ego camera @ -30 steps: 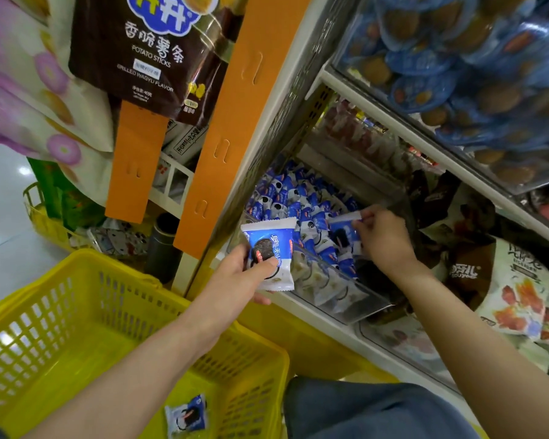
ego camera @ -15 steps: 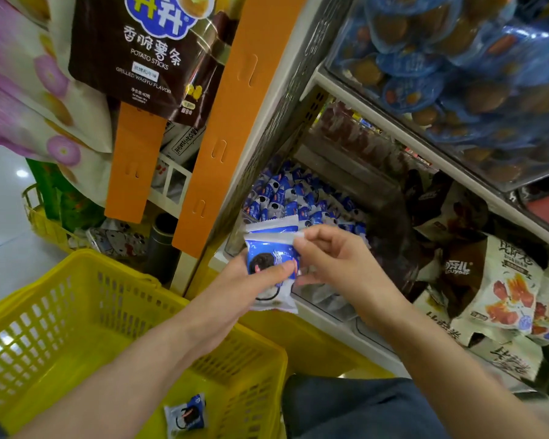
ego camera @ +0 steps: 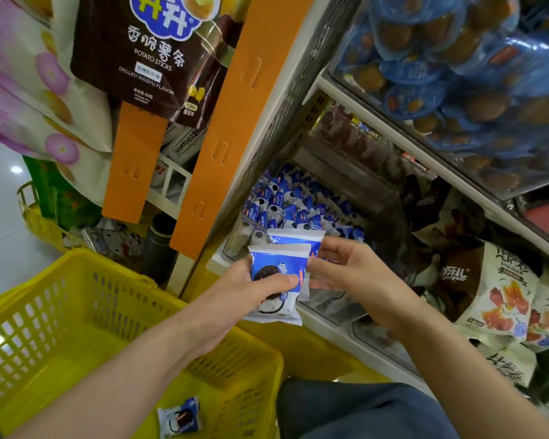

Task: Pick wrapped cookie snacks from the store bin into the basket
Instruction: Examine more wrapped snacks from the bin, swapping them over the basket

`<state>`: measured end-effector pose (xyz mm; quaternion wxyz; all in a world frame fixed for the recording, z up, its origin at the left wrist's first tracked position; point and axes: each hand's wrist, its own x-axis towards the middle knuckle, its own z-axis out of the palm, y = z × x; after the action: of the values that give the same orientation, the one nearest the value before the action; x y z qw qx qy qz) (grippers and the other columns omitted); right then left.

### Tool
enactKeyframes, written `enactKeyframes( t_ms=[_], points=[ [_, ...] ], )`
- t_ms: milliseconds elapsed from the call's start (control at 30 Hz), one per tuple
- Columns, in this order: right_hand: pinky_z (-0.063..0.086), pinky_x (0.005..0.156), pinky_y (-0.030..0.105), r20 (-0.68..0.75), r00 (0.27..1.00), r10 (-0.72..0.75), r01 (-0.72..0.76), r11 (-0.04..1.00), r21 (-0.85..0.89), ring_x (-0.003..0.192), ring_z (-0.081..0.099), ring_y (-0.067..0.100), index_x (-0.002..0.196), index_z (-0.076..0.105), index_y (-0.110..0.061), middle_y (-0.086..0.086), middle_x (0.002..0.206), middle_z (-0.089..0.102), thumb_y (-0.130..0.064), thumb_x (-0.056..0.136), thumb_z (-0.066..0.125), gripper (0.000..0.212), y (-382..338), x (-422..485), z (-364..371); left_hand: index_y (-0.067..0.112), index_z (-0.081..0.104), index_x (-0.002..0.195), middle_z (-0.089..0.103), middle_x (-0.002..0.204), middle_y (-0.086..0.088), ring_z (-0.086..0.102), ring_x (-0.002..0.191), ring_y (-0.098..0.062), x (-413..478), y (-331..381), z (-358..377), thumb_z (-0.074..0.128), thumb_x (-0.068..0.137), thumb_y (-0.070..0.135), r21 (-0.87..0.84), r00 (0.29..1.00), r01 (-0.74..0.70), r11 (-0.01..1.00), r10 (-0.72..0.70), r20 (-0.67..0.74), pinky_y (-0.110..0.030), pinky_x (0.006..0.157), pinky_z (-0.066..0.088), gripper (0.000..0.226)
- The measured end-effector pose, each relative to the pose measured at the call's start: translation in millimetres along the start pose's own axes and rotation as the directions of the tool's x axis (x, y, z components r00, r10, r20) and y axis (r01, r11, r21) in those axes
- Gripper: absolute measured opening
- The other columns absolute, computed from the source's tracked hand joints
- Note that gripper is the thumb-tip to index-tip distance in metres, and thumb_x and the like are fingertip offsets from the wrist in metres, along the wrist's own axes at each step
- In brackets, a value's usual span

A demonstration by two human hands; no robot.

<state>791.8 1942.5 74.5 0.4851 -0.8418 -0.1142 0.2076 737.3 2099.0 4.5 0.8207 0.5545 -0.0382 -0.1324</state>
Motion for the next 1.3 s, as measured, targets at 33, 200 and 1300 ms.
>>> enactKeyframes(
  t_ms=[33,200,1300],
  points=[
    [0.055,0.067,0.018,-0.011,1.0,0.007,-0.007,1.0,-0.001,0.089,0.069,0.01,0.101,0.066,-0.022,-0.003,0.098,0.073,-0.023,0.078,0.067,0.024,0,1,-3,0.034,0.054,0.111,0.071,0.1,0.014,0.065,0.095,-0.001,0,0,0,0.068,0.069,0.039,-0.008,1.0,-0.011,1.0,0.011,-0.009,-0.024,0.088,0.048,0.045],
    [0.053,0.06,0.018,-0.38,0.924,-0.043,0.047,0.999,0.001,0.074,0.069,0.008,0.104,0.064,-0.01,0.0,0.088,0.072,-0.024,0.083,0.066,0.026,-8,19,-41,0.03,0.059,0.101,0.074,0.082,0.009,0.067,0.069,0.001,2,3,-4,0.06,0.087,0.021,-0.064,0.992,-0.068,0.996,0.061,-0.111,-0.01,0.059,0.048,0.017],
    [0.049,0.068,0.033,-0.39,0.888,0.245,-0.429,0.748,-0.506,0.062,0.051,0.02,0.068,0.051,-0.014,0.005,0.064,0.049,-0.045,0.091,0.048,0.039,38,99,-56,0.037,0.056,0.095,0.072,0.083,0.02,0.067,0.079,0.003,12,-6,-5,0.062,0.086,0.026,-0.078,0.986,-0.094,0.993,0.082,-0.144,-0.01,0.063,0.047,0.015]
  ],
)
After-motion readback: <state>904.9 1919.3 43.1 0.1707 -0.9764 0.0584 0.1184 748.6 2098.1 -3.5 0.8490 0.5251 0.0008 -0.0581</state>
